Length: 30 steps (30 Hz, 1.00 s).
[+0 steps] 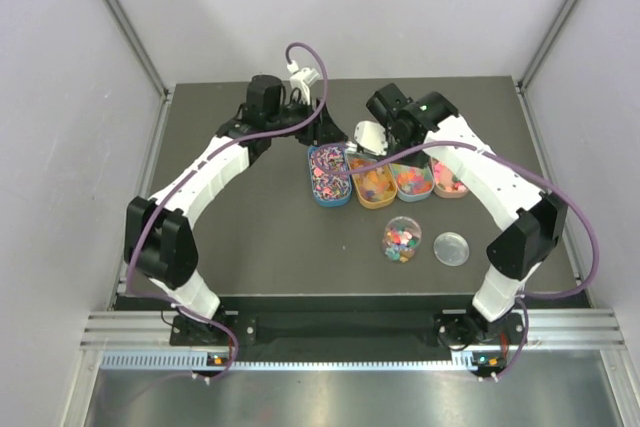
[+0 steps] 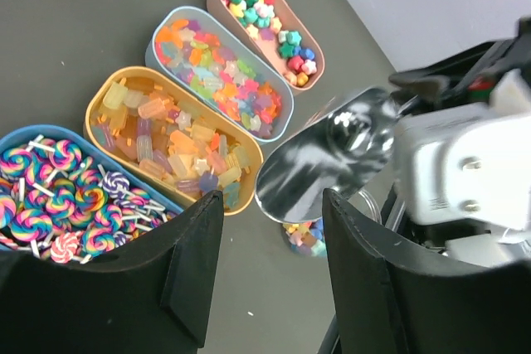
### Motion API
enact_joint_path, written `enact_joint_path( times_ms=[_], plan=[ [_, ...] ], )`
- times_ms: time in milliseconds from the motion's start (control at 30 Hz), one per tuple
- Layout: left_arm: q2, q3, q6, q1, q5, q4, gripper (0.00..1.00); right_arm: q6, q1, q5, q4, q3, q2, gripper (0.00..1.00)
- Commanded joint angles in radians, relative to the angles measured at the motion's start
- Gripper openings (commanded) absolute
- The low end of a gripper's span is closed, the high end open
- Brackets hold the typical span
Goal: Pack the candies
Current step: Adjust the spatula.
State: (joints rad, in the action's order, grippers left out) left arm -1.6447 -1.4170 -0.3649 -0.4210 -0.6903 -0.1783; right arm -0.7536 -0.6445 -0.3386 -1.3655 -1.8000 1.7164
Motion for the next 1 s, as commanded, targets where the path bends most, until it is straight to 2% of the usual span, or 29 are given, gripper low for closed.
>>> enact_joint_path(
  times_ms=[0,300,967],
  plan=[
    [-0.01,0.003,0.003,-0.005,-0.014,0.046,0.56,0.02,-0.015,-0.005,-0.11,-0.093,0.009,0.0],
    [-0.095,-0.034,0.011,-0.007,-0.003,0.051,0.56,0.046,-0.023,0.064,-0.103,-0.212,-0.011,0.0],
    [-0.156,-0.072,-0.009,-0.013,-0.002,0.077,0.56,0.079,-0.044,0.257,0.057,-0.274,-0.13,0.0]
  ],
)
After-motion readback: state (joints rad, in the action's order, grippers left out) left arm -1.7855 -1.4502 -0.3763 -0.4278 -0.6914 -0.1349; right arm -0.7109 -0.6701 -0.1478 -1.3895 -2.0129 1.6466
